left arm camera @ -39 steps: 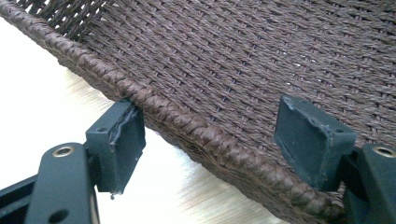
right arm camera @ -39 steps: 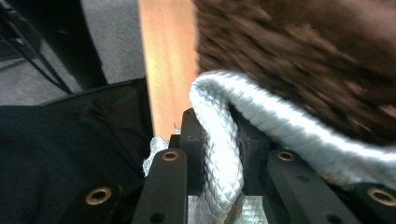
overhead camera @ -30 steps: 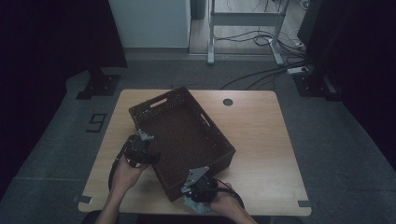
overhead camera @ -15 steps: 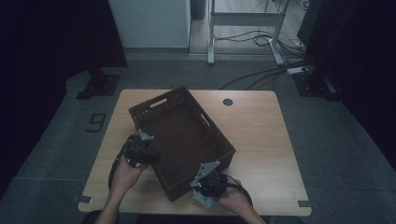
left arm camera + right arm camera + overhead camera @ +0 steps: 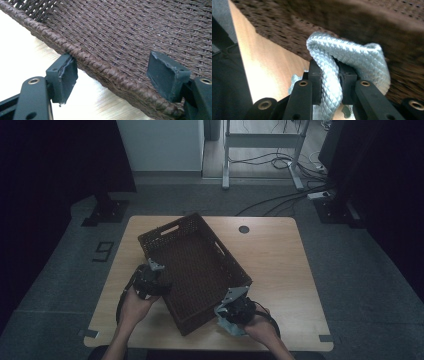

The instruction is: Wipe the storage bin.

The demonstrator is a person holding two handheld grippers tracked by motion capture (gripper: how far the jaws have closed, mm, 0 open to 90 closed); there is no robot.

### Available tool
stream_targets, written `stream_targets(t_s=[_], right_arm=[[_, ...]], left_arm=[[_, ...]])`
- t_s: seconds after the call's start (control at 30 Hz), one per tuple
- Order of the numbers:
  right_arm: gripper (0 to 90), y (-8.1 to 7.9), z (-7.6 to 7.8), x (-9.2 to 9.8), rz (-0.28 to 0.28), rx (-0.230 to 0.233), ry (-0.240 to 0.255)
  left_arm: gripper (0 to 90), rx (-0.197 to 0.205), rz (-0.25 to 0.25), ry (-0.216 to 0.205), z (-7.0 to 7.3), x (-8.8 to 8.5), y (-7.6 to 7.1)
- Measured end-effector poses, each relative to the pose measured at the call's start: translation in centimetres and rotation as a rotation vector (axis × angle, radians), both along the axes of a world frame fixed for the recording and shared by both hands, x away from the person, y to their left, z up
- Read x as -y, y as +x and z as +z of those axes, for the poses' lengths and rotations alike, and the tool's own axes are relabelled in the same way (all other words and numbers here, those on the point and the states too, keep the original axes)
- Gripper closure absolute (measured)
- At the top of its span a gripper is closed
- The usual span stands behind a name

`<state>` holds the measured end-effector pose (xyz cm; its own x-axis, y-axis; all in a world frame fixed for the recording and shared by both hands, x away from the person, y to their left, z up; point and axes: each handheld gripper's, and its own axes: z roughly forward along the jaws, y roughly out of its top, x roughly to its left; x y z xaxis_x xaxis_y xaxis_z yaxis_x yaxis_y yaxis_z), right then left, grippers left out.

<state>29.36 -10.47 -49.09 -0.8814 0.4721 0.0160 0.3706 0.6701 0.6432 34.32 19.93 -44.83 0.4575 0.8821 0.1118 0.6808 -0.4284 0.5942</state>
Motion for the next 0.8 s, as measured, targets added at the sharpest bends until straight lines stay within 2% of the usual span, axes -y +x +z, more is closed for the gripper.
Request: stream_targets(t_s=[0.23,0.5,0.8], right_arm=[[74.9,0.9,0.0,1.5,-0.050,-0.004,0.007],[75.0,1.4,0.1,2.4,-0.068,-0.006,0.001],[75.0,2.2,0.2,4.2,-0.122,-0.008,0.008]], left_arm=[[24.8,-0.001,0.000,-0.001,0.0,0.0,0.0],[24.8,0.000,-0.001,-0.001,0.0,0.0,0.0],[24.8,-0.001,-0.001,0.000,0.0,0.0,0.0]])
